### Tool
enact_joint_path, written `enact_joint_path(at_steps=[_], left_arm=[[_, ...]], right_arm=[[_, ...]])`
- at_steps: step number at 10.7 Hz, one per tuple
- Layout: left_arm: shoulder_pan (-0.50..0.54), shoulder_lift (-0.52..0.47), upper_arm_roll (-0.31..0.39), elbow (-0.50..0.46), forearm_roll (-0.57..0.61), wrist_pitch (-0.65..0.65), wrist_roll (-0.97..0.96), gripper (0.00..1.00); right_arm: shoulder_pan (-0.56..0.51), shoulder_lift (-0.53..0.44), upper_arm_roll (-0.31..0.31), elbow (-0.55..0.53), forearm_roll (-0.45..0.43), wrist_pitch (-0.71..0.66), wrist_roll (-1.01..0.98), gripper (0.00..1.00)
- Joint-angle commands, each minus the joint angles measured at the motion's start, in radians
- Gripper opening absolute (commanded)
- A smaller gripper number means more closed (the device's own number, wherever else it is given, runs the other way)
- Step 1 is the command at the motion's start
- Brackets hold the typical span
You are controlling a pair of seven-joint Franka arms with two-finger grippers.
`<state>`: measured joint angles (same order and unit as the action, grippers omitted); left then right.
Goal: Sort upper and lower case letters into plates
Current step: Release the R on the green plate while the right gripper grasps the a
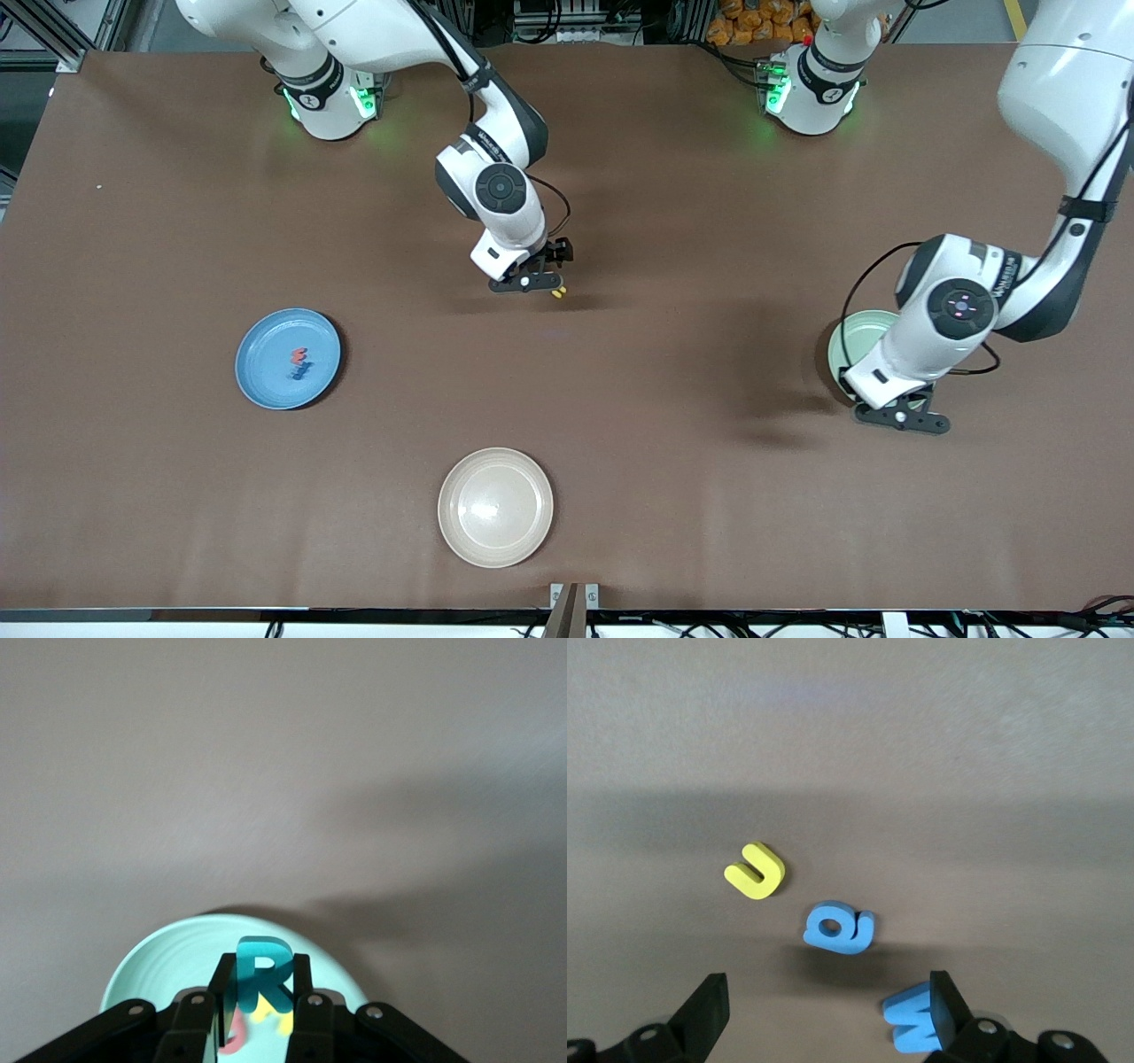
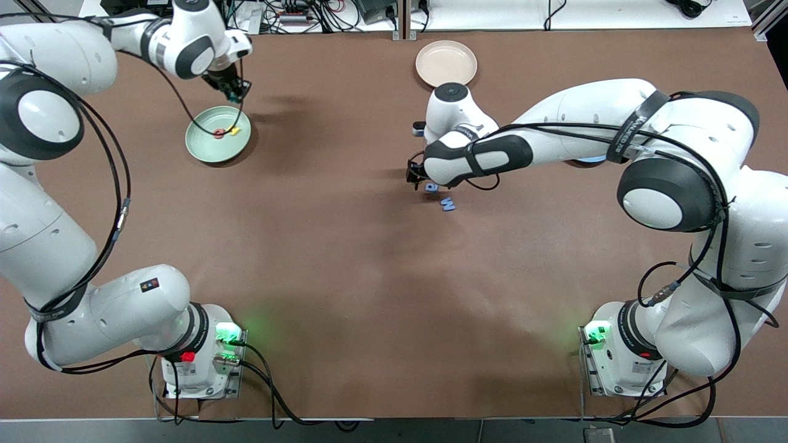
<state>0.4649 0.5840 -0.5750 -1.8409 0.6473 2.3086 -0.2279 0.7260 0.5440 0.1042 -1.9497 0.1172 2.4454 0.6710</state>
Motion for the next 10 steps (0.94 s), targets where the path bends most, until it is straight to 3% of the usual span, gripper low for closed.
enact_joint_path(at_steps=[1,4,7,10], left_arm=[[0.046,-0.033,-0.012,-0.089,0.005,-0.020,0.025,0.00],[0.044,-0.050,-0.016,-0.080,-0.053,-0.089,0.025,1.00],[-0.023,-0.131,-0.022,-0.029,-0.157,-0.141,0.022,1.00],[-0.181,-0.199,0.026,0.159,-0.309,-0.378,0.007,1.00]], right_arm=[[0.007,0.017,-0.009,0.003,-0.028,0.026,0.010,1.00],[0.007,0.049,-0.009,0.014,-0.048,0.058,0.010,1.00],[0.007,0.063,-0.009,0.031,-0.047,0.050,0.015,1.00],[0.009,0.071,-0.009,0.029,-0.047,0.060,0.018,1.00]])
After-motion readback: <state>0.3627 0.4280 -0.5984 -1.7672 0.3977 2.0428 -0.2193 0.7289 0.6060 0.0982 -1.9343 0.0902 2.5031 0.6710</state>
